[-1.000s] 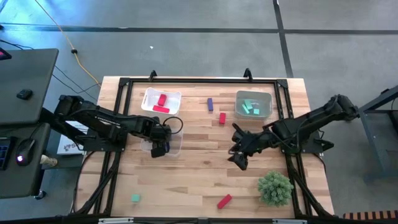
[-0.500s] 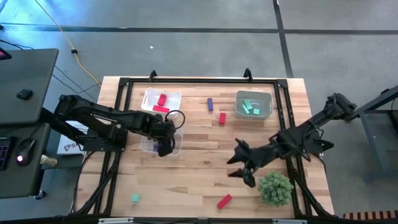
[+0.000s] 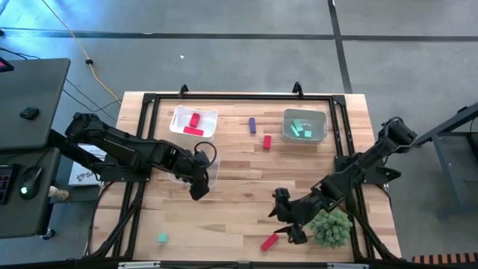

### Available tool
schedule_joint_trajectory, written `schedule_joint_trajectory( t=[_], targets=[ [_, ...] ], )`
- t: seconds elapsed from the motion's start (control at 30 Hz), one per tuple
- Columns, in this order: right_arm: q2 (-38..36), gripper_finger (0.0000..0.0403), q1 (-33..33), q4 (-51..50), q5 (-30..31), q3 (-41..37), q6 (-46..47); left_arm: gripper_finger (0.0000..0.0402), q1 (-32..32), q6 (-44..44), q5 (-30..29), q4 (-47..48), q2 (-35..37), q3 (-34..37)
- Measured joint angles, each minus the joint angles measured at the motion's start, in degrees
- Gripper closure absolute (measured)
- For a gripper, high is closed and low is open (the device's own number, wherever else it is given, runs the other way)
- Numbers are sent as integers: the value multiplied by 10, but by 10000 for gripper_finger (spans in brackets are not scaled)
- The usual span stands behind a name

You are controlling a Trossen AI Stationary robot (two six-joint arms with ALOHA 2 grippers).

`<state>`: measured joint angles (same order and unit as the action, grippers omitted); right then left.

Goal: Sort & place blocks by color
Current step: Put the red block into the white bin

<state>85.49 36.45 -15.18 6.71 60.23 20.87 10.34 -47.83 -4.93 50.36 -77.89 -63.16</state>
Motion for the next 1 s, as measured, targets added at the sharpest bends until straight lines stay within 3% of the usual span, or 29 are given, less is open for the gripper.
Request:
schedule_joint_trajectory(
  t=[0.43, 1.0],
  targets=[
    [94, 153, 2, 0, -38, 0, -58, 206, 44, -74, -1, 0, 0, 0],
    [194, 153, 34, 55, -42, 0, -94, 206, 44, -86, -2, -1, 0, 0]
  ],
)
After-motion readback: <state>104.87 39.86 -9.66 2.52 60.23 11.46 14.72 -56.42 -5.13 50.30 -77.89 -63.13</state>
